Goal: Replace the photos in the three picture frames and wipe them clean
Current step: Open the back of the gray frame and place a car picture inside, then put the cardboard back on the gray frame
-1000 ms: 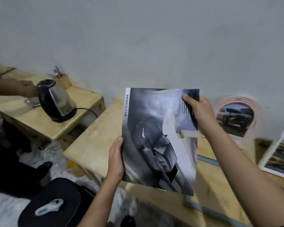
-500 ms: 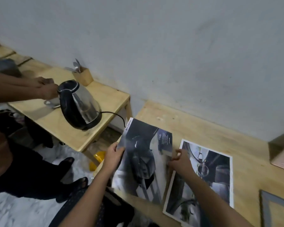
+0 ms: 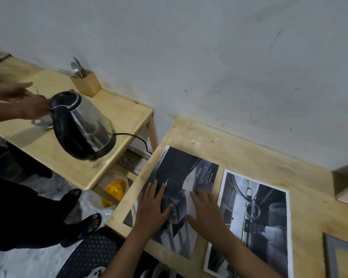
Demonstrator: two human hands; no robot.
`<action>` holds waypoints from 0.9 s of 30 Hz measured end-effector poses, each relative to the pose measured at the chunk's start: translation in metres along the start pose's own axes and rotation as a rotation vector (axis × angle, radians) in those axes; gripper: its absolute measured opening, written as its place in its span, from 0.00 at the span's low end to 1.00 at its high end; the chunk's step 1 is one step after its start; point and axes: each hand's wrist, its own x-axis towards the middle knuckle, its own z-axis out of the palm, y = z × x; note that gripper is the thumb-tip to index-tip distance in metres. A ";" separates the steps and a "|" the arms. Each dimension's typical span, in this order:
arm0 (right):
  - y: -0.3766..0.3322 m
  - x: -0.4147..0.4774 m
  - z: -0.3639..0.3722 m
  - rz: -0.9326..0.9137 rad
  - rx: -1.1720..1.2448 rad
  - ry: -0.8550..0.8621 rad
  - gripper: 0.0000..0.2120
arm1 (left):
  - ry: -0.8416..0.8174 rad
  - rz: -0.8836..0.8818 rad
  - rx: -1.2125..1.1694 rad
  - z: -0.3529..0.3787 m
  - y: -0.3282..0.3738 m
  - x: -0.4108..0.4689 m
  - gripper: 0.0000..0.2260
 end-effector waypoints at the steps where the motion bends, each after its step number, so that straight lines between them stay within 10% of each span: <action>1: 0.000 -0.001 0.005 -0.036 -0.025 -0.035 0.32 | -0.027 0.003 0.034 0.005 -0.002 -0.003 0.37; 12: -0.016 0.006 0.024 -0.133 -0.125 -0.089 0.35 | -0.089 -0.041 0.111 -0.015 -0.028 0.001 0.42; 18: 0.000 0.000 0.008 -0.076 0.212 0.050 0.24 | 0.110 -0.052 -0.008 -0.023 0.015 0.006 0.25; 27: 0.151 -0.106 -0.044 0.757 0.421 0.439 0.14 | -0.163 -0.139 -0.565 0.028 0.142 -0.013 0.20</action>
